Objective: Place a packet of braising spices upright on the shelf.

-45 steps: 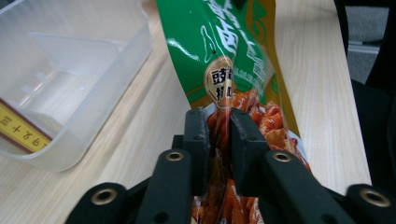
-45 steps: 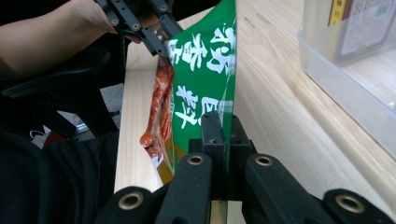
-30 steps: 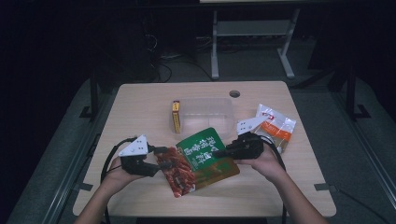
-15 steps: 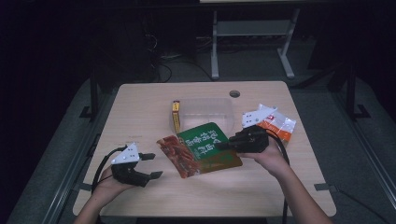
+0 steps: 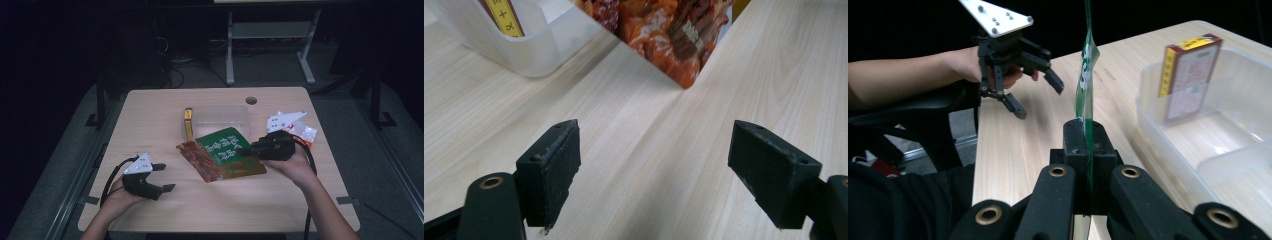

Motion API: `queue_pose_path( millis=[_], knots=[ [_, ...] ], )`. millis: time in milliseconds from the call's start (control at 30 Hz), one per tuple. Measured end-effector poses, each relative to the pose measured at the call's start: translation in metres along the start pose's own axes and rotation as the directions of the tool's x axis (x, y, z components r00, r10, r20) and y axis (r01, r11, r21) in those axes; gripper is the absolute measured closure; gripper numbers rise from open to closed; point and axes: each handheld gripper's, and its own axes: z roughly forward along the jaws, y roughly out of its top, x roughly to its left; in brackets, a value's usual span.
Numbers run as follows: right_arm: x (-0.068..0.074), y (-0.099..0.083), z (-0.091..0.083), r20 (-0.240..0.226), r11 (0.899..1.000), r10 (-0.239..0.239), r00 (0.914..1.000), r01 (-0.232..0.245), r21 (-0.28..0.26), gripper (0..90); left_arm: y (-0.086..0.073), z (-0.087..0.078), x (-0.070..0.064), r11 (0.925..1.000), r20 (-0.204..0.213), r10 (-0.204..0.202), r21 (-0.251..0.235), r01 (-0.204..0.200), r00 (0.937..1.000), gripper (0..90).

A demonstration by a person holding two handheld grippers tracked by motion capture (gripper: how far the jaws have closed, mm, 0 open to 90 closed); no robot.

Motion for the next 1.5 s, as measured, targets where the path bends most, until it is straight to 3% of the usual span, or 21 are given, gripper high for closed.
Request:
queue_pose_path(
  millis=[367,667,1100,1500],
  knots=[
    [0.001,0.019,-0.013,0.047,1.0,-0.007,0.9989,0.007,0.008,90.0,-0.001,0.001,0.001,0.9999,0.002,0.01,0.008,-0.01,0.9999,20.1],
    [-0.004,0.033,-0.027,0.104,1.0,0.016,0.9944,-0.015,-0.011,90.0,-0.001,0.001,0.002,0.9996,-0.01,0.024,0.017,-0.024,0.9997,17.8],
    [-0.022,0.065,-0.026,0.197,0.998,0.048,0.9792,-0.052,0.017,90.0,-0.005,0.011,0.0,0.998,0.0,0.002,0.063,-0.002,1.0,13.0],
    [-0.038,0.09,-0.02,0.252,0.997,0.071,0.9651,-0.073,-0.003,90.0,-0.005,0.013,-0.001,0.9974,0.003,0.0,0.072,0.0,1.0,13.0]
  ],
)
